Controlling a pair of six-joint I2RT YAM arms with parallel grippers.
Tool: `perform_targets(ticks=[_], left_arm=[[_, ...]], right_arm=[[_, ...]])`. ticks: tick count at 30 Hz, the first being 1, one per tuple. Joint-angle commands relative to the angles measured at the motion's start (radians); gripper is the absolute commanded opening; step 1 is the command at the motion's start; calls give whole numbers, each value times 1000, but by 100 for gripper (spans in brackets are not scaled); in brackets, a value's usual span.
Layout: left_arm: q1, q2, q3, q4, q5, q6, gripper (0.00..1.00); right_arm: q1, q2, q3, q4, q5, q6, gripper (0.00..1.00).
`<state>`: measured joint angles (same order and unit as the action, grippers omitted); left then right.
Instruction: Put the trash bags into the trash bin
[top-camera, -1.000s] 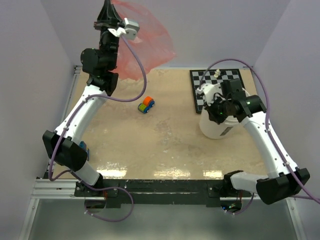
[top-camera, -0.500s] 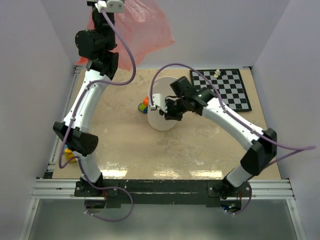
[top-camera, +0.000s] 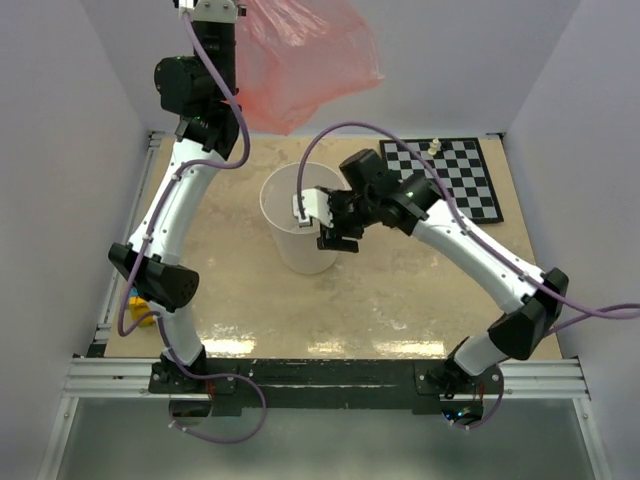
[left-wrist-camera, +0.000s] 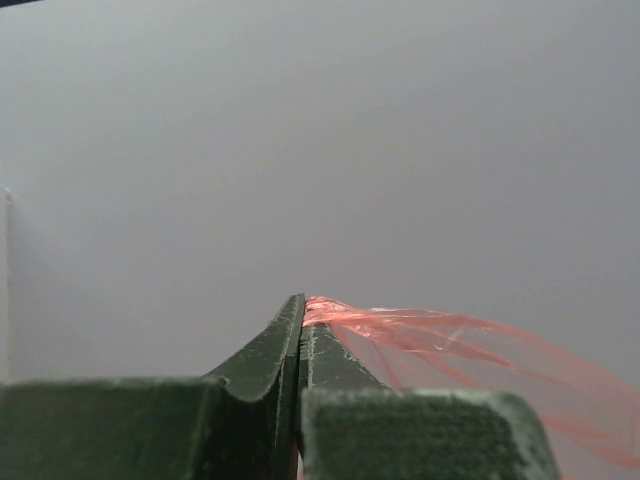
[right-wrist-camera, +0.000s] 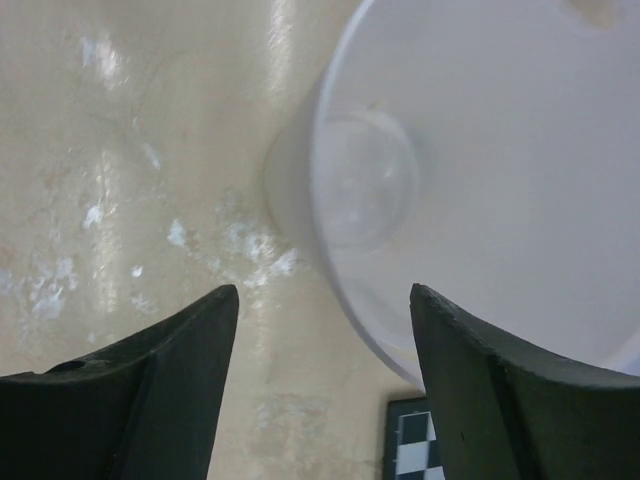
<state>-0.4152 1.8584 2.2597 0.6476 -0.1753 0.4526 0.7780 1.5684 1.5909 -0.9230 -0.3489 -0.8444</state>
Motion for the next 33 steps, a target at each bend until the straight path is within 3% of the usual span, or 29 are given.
perform_targets(ticks=[1, 5, 8, 10, 13, 15, 23, 26, 33], left_arm=[[-14, -53, 38, -54, 31, -114, 0], [-36, -83, 23, -95, 45, -138, 0], [-56, -110, -12, -106, 68, -134, 0], [-60, -131, -49, -111, 88, -132, 0], [-63, -163, -103, -115, 120, -138, 0], [-65, -185, -141, -115, 140, -152, 0], [-79, -269, -284, -98, 290, -173, 0], [-89, -284, -318, -85, 306, -170, 0], [-94, -298, -347, -59, 309, -181, 0]], right_arm=[[-9, -168, 229, 62, 30, 88, 76], [-20, -186, 521, 102, 60, 153, 83], [-22, -205, 647, 197, 178, 197, 87], [-25, -257, 612, 359, 328, 240, 90], [-28, -364, 367, 804, 638, 225, 94], [-58, -363, 293, 950, 711, 177, 96], [-345, -150, 474, 658, 474, 430, 99], [-378, -93, 540, 528, 326, 427, 99], [-437, -74, 485, 452, 277, 458, 99]])
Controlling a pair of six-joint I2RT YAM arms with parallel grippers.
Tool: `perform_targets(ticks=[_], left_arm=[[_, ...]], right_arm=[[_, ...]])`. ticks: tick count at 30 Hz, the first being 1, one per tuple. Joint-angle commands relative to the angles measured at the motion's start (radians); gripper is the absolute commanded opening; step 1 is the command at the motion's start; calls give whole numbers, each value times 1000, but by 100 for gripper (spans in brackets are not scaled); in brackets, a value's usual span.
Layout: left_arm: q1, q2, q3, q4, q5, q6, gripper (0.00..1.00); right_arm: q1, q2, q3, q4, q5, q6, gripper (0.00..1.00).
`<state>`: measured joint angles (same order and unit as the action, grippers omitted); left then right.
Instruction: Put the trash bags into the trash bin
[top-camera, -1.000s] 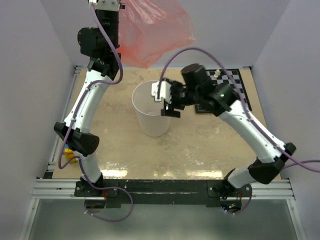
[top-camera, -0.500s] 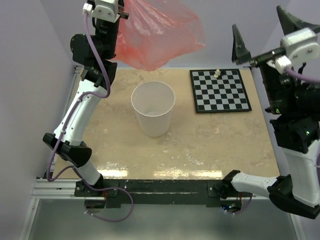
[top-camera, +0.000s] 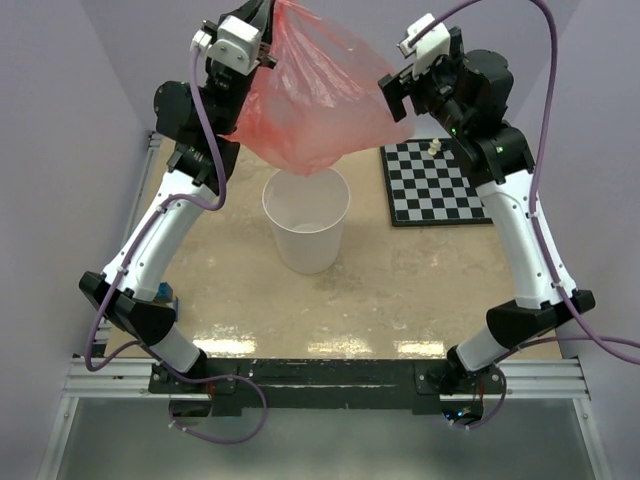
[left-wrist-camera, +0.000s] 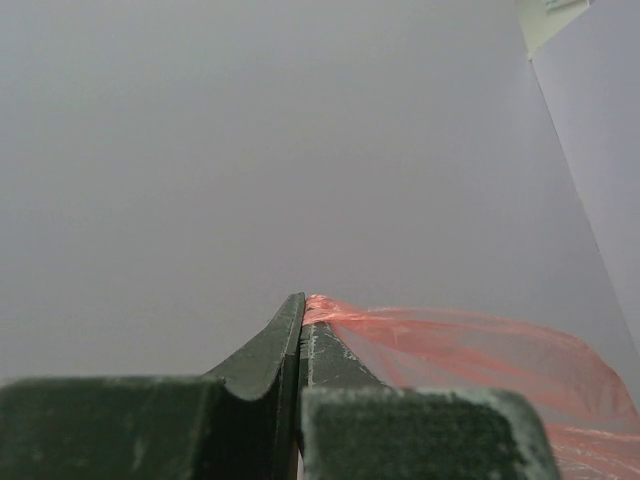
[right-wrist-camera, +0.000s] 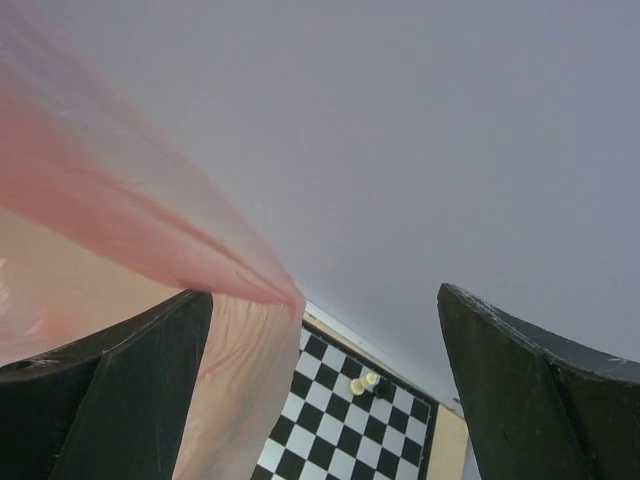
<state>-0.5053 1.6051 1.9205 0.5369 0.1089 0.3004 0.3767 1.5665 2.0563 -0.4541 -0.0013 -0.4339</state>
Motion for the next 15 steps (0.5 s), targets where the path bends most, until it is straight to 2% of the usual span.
perform_targets(ticks=[1, 5, 8, 12, 15], left_arm=[[-4, -47, -11, 54, 25, -29, 0], [-4, -57, -32, 69, 23, -21, 0], [-4, -65, -61, 98, 23, -7, 0], [-4, -50, -72, 130, 3, -26, 0], [-12, -42, -72, 132, -20, -43, 0]], right_arm=[[-51, -62, 22, -21, -83, 60, 99], [-142, 12, 82, -93, -208, 164, 99], [-222, 84, 139, -214, -476, 227, 98], [-248, 150, 140, -342, -767, 256, 82], [-246, 138, 127, -305, -842, 314, 70]])
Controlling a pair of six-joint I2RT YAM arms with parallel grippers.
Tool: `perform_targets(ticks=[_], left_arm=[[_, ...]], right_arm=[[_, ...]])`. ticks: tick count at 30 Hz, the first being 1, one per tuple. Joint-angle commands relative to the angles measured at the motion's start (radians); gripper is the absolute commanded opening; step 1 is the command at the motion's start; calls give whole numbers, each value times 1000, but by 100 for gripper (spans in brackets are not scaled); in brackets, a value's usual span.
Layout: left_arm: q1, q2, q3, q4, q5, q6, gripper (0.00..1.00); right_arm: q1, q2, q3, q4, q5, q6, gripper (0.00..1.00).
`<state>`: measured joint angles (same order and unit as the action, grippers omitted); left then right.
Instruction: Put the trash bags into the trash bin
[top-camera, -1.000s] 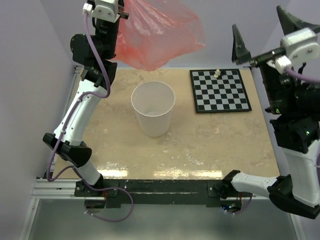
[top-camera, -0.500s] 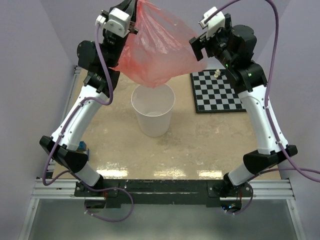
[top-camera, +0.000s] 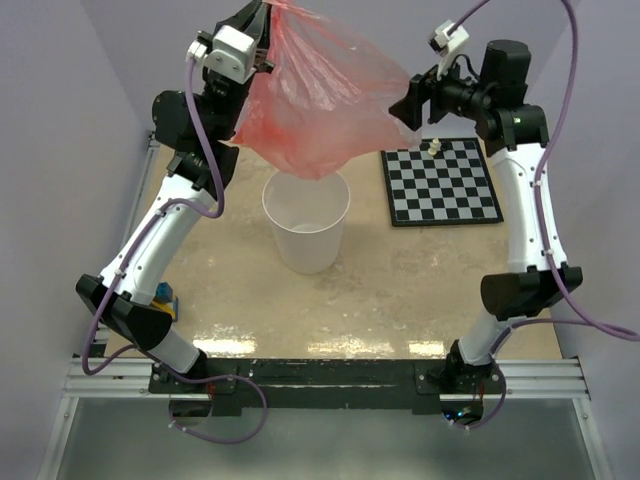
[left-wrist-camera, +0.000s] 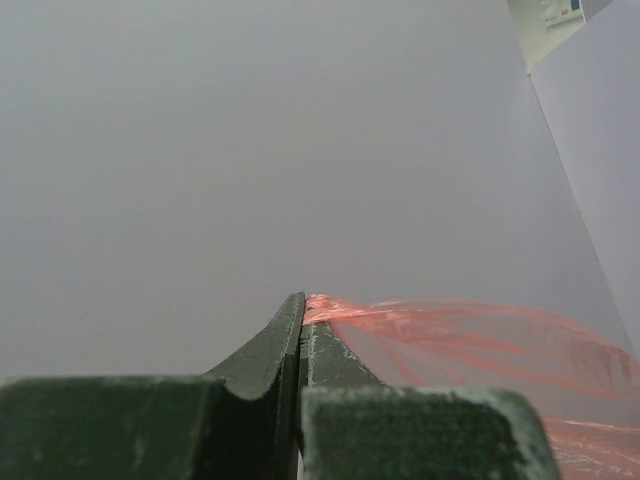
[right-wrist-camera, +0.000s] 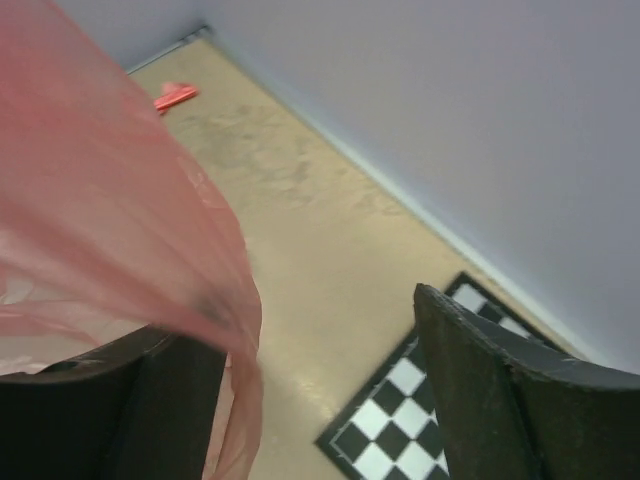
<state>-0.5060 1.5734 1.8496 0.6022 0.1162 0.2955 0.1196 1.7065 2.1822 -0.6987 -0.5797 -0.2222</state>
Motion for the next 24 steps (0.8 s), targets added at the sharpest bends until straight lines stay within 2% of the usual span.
perform_targets(ticks=[1, 7, 13, 18, 24], left_arm=[[-14, -10, -1, 67, -36, -42, 0], [-57, -64, -90, 59, -81, -30, 0], [-68, -190, -240, -22, -104, -6, 0], [-66, -306, -414, -41, -108, 99, 0], [-68, -366, -428, -88, -112, 100, 0]], right_arm=[[11, -10, 5, -52, -267, 113, 63], [11, -70, 60, -45, -322, 136, 21], [9, -157, -22, -4, -394, 175, 1], [9, -177, -58, 39, -427, 216, 0], [11, -148, -18, 73, -488, 291, 0]])
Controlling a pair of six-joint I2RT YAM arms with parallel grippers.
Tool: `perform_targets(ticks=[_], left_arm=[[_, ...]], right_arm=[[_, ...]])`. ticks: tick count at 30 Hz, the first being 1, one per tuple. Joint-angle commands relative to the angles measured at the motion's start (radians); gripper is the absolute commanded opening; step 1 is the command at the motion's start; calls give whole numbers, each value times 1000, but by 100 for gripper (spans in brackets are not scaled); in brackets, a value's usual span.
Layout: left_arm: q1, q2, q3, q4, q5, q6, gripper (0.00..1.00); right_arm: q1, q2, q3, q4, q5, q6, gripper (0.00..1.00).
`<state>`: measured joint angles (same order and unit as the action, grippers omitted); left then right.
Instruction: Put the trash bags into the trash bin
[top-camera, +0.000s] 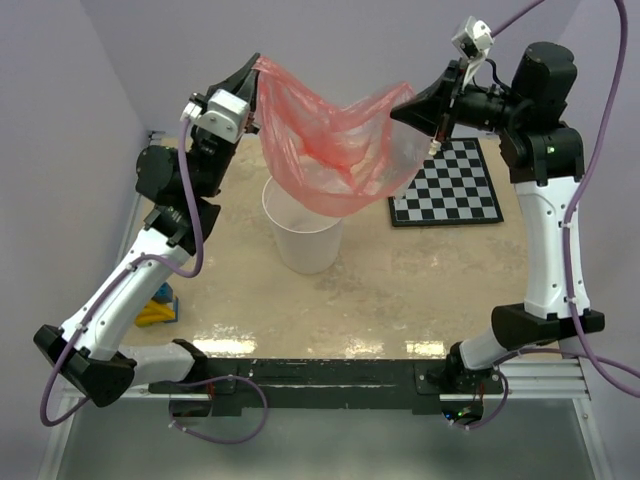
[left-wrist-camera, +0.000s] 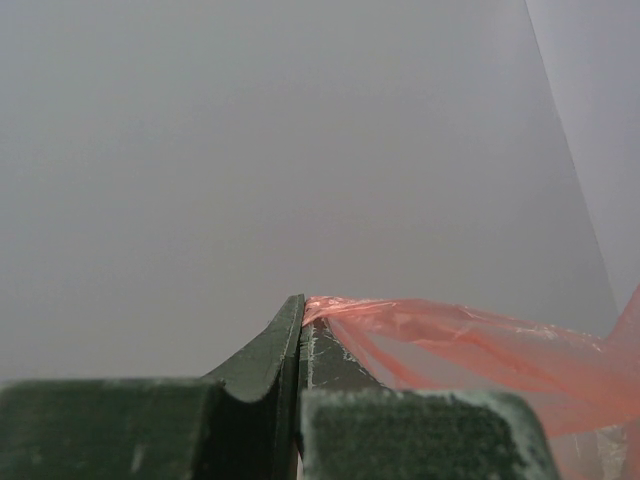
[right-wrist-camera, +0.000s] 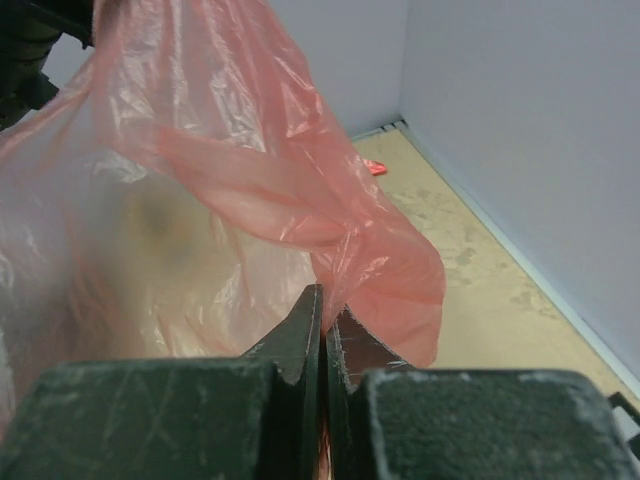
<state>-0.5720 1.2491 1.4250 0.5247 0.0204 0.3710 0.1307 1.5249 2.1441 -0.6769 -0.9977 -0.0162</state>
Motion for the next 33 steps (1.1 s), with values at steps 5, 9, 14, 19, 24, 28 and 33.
perform_targets(ticks=[5, 9, 14, 19, 24, 28, 33], left_arm=[[0, -71, 3, -57, -16, 28, 0], [1, -103, -37, -89, -46, 29, 0], [4, -123, -95, -88, -43, 23, 0], [3, -123, -90, -103, -33, 5, 0], [4, -123, -11, -190, 21, -27, 0], [3, -138, 14, -264, 19, -55, 0], [4, -142, 41, -295, 41, -50, 0]], right_arm=[[6, 58, 66, 77, -113, 130, 0], [18, 44, 54, 76, -101, 131, 0], [47, 34, 11, 73, -62, 122, 0], [55, 43, 45, 46, -65, 116, 0], [63, 38, 112, 37, -105, 139, 0], [63, -2, 113, -4, -76, 116, 0], [63, -28, 85, -13, -73, 111, 0]])
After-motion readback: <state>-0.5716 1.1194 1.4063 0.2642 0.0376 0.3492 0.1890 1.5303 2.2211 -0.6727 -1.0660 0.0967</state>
